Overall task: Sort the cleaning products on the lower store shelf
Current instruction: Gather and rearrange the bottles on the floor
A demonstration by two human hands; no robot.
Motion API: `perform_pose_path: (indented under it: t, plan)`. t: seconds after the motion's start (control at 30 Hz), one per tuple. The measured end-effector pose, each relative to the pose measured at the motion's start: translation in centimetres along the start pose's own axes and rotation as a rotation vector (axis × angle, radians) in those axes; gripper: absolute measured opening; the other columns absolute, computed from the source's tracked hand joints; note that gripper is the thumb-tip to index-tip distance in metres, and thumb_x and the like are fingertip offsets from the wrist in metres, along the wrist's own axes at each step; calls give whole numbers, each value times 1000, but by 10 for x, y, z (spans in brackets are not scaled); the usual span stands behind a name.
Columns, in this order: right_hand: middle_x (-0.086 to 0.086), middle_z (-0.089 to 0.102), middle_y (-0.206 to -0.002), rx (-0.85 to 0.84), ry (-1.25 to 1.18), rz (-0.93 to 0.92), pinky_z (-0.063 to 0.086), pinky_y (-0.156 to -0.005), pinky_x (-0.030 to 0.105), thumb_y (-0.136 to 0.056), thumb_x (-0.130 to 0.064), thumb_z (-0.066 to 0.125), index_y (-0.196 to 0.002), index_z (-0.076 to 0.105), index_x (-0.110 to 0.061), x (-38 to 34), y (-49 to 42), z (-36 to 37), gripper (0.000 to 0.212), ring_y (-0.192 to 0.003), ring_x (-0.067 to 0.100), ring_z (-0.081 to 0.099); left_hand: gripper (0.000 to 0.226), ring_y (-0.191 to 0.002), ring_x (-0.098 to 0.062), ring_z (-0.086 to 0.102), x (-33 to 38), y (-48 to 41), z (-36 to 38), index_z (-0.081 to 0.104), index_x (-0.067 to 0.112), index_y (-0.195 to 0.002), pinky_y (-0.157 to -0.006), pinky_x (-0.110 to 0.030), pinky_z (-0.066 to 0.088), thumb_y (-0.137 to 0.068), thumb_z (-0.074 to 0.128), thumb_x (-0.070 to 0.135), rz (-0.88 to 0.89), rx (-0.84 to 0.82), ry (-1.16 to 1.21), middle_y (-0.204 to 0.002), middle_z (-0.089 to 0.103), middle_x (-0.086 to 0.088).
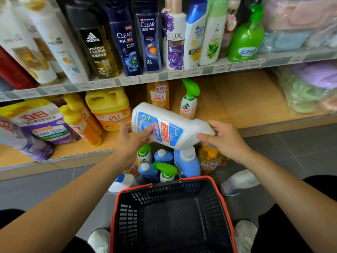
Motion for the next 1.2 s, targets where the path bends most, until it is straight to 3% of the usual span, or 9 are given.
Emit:
perform_pose_path:
  t: [0.1,0.2,0.27,0.47,0.6,0.7,0.87,1.03,1.2]
  plan:
    - [-8,75,-96,234,-14,-34,62,-72,39,-80,-23,84,-99,70,-41,-13,-7,-31,29,-88,15,71,51,-99,-29,74,-18,-6,13,49,-2,-127,-77,-37,63,-88,77,16,-51,-24,-61,-121,68,-18]
    - [-19,73,-90,481,-104,-58,55,-68,17,-72,-30,87,-93,70,-39,-21,-10,-61,28,-83,0,67,46,-100,-34,73,-39,-11,34,56,-3,-124,-80,-38,62,-92,74,25,-98,-89,-108,-115,72,-18]
    - [-17,73,-88,562,-231,-62,55,-70,18,-71,-29,88,-91,71,-35,-22,-15,-75,27,-80,0,66,45,-99,-31,73,-54,-13,52,58,2,-121,-73,-34,62,-93,72,35,-130,-144,-171,-110,73,-14]
    - [1,68,-95,600,-300,-83,60,-85,37,-80,-10,83,-92,68,-24,-32,-43,-118,24,-87,15,64,29,-82,2,67,-82,-20,120,68,25,-113,-71,-22,57,-92,69,46,-117,-500,-343,-89,73,15]
    - [-4,68,-90,535,-87,-189,55,-73,21,-74,-11,86,-93,69,-25,-51,-62,-134,29,-80,9,61,27,-71,-11,58,-83,-39,125,65,12,-124,-65,-29,46,-98,66,17,-41,-518,-408,-80,66,2]
    - [-6,68,-93,436,103,-200,51,-73,19,-73,-8,88,-96,71,-24,-49,-80,-129,33,-81,8,60,19,-69,-19,56,-78,-62,112,70,12,-114,-64,-34,46,-96,69,17,56,-411,-542,-81,65,-4]
    - [-3,68,-100,306,213,-121,51,-76,26,-75,-6,85,-102,70,-20,-17,-110,-132,34,-87,14,60,32,-88,-16,64,-71,-102,125,65,16,-124,-75,-29,52,-93,72,25,150,-314,-652,-103,69,-1]
    - [8,69,-114,167,200,-10,53,-82,31,-81,-3,80,-109,64,-19,24,-134,-119,36,-96,18,62,66,-115,-22,59,-83,-133,144,46,19,-145,-98,-43,53,-89,77,32,141,-248,-704,-135,59,-1]
    - [-9,67,-120,284,-27,85,54,-86,25,-81,-14,82,-126,56,-20,63,-134,-117,53,-108,5,65,84,-138,-28,47,-90,-153,157,28,17,-157,-110,-48,46,-89,77,31,178,-206,-746,-158,40,-4]
Point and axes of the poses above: each hand's wrist, its own y-axis away from the middle knuckle, its own z-axis out of the palm, x = y × z, the point moved 10 cm from there along -y, towards the middle knuckle
